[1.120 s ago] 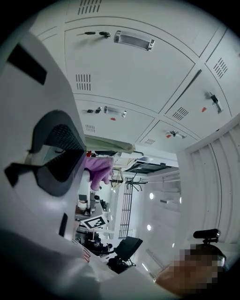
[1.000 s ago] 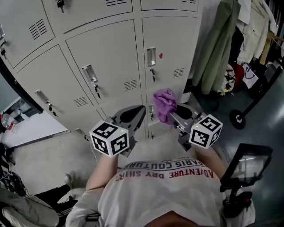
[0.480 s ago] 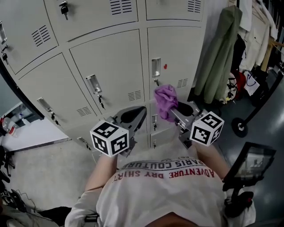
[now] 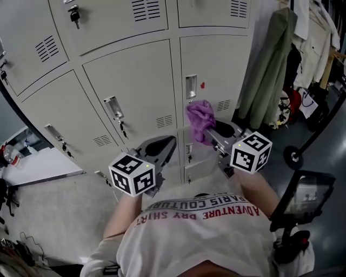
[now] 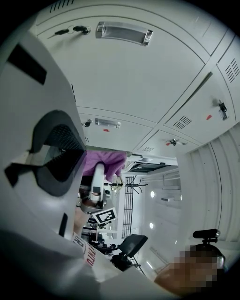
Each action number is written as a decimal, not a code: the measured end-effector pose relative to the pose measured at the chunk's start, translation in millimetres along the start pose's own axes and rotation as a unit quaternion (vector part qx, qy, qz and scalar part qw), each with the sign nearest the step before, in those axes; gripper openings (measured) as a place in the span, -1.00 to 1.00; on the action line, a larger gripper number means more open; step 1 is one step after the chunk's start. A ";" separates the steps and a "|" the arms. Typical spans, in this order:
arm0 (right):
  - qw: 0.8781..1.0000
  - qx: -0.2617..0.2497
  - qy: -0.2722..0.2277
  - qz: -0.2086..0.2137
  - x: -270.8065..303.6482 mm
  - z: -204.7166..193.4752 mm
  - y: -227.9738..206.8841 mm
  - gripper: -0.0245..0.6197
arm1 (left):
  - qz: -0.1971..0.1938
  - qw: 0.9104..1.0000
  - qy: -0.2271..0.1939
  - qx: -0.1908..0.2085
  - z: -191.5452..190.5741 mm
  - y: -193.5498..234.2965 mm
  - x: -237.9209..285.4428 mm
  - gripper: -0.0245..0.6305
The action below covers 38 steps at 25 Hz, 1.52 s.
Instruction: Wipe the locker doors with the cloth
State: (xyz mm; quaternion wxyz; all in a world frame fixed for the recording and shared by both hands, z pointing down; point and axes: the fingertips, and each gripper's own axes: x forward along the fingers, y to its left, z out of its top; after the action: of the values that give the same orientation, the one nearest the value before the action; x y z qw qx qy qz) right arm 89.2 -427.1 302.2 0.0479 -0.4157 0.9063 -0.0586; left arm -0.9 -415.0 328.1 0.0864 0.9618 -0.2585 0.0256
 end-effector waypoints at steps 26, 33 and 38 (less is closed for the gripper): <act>0.995 -0.042 -0.087 -0.038 112.8 135.5 -83.2 -0.70 | 0.062 0.998 0.001 -0.018 -8.8 40.6 -3.4 -0.93; 0.994 -0.044 -0.088 -0.036 119.4 137.3 -90.8 -0.70 | 0.072 0.997 -0.008 -0.019 -1.8 48.7 -1.3 -0.93; 0.994 -0.042 -0.092 -0.040 111.7 139.4 -103.7 -0.70 | 0.073 0.997 -0.008 -0.022 -2.9 53.3 3.3 -0.93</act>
State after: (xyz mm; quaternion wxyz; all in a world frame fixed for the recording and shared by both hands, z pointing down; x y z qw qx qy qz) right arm 113.1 -588.3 175.3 0.1115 -0.4566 0.8825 0.0159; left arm -24.7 -461.5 339.3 0.1031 0.9385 -0.3289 0.0184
